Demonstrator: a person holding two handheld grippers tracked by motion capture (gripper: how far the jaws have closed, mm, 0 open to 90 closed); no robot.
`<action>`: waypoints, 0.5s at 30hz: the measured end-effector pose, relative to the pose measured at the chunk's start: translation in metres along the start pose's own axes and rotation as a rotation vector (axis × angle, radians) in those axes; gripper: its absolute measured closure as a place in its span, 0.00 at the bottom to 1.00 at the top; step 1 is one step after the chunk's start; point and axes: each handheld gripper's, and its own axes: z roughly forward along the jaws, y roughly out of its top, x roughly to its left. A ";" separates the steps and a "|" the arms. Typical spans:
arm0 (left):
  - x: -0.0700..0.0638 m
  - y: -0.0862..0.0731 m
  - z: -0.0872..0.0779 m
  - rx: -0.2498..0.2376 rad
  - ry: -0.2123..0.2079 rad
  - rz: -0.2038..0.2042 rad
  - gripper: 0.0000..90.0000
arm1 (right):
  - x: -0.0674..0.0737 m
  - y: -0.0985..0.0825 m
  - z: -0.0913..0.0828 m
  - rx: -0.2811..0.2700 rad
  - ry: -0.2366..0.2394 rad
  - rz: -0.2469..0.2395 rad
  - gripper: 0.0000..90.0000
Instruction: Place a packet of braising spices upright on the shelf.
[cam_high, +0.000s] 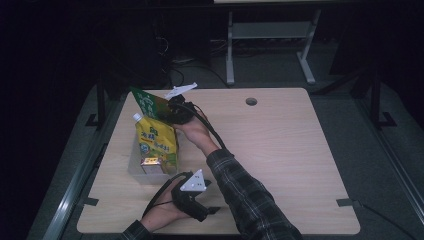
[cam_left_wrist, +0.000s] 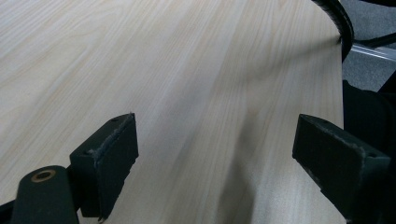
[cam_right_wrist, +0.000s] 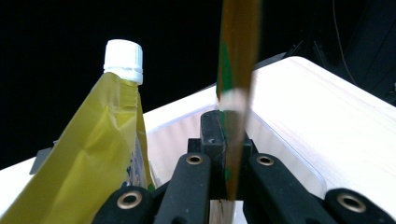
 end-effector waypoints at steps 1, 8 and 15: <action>0.000 0.000 0.000 0.000 -0.001 -0.001 0.15 | 0.000 0.000 0.000 0.001 -0.003 -0.001 0.99; 0.000 0.000 0.001 -0.001 -0.001 0.000 0.15 | 0.001 -0.003 0.000 0.018 -0.009 -0.015 0.98; 0.000 0.000 0.001 0.003 -0.002 0.002 0.15 | 0.003 -0.002 -0.002 0.033 -0.019 -0.022 0.77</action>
